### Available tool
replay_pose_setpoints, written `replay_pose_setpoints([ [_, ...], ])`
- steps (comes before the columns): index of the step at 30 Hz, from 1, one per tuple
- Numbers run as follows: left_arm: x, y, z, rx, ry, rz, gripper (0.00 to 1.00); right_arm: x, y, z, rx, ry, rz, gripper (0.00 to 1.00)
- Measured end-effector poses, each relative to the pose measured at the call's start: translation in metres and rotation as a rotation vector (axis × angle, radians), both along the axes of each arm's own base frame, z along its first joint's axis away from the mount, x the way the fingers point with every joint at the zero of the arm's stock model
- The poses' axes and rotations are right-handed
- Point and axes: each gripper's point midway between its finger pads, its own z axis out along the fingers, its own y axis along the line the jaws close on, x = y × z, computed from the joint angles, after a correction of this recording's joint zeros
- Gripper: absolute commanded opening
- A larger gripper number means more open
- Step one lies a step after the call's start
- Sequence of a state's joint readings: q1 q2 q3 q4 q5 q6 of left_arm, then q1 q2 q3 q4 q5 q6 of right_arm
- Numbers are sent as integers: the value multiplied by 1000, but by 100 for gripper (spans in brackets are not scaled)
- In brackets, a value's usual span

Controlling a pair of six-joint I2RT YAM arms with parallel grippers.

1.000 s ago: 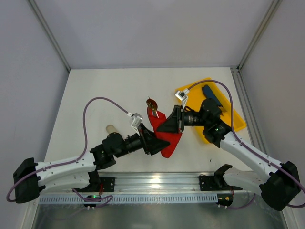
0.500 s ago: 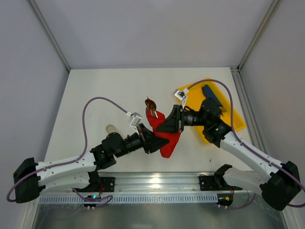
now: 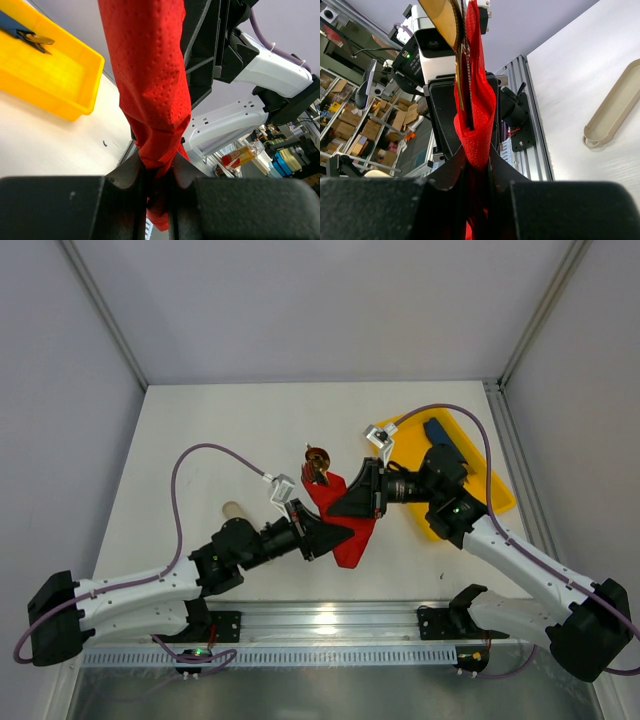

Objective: Place the utensils on the paper napkin and roll it up
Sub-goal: Pick up the utensils from the center of the board.

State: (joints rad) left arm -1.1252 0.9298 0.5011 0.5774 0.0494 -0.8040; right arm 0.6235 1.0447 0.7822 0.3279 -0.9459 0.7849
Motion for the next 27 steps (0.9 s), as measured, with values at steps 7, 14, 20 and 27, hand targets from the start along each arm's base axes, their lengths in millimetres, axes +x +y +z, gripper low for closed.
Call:
replay_pose_setpoints([
  [7,-1,1,2,-5,-2,-1,0,0,1,2,-4,-11,2,4],
  [14,-1,4,-2,18,4,6,0,4,1,4,-49,-23,-28,44],
  [20,3,12,-17,85,18,41,0,21,-3,16,-120,-73,-134,61],
  [27,9,18,-36,162,46,88,0,35,-12,10,-220,-98,-226,62],
])
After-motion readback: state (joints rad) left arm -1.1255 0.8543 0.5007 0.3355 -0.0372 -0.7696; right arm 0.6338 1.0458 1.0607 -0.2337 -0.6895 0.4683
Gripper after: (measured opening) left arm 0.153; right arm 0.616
